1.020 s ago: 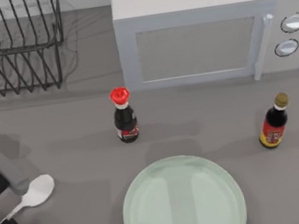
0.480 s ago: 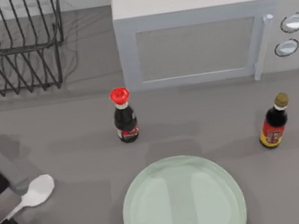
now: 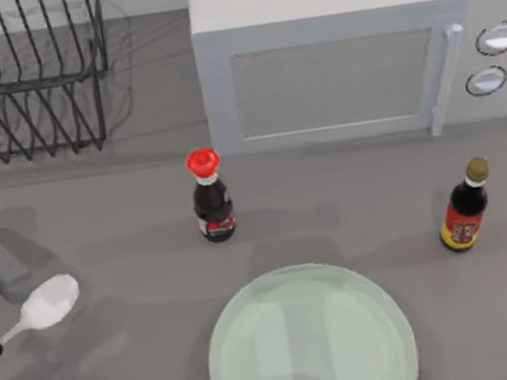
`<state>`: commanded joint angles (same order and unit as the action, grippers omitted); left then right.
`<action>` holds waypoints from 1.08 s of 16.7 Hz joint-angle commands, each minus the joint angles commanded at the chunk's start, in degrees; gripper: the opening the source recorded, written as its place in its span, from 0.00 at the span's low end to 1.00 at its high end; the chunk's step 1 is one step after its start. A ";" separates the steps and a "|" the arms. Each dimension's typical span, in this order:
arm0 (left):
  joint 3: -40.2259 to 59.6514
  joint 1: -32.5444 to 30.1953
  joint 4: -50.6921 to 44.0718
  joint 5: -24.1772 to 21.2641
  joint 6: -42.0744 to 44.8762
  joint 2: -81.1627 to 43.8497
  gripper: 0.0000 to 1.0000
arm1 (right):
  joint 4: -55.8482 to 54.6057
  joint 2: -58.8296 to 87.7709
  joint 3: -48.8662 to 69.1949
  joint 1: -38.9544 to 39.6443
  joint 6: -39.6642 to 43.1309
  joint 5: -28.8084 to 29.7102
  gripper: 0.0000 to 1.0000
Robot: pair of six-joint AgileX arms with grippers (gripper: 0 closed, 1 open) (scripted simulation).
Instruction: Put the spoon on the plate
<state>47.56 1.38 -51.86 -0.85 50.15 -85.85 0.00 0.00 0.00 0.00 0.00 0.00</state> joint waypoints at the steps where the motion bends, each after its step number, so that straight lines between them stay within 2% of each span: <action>1: 1.72 -0.02 -3.29 -0.01 -0.06 1.07 0.00 | 0.00 0.00 0.00 0.00 0.00 0.00 1.00; 5: 7.31 -0.06 -12.01 -0.08 -0.49 5.14 0.00 | 0.00 0.00 0.00 0.00 0.00 0.00 1.00; 12: 7.94 -0.15 -12.66 -0.05 -1.02 5.37 0.00 | 0.00 0.00 0.00 0.00 0.00 0.00 1.00; 15: 9.61 -1.91 -13.14 0.01 -6.04 3.59 0.00 | 0.00 0.00 0.00 0.00 0.00 0.00 1.00; 18: 12.77 -5.52 -14.21 0.13 -16.57 0.01 0.00 | 0.00 0.00 0.00 0.00 0.00 0.00 1.00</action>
<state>60.33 -4.14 -66.06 -0.71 33.58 -85.84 0.00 0.00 0.00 0.00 0.00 0.00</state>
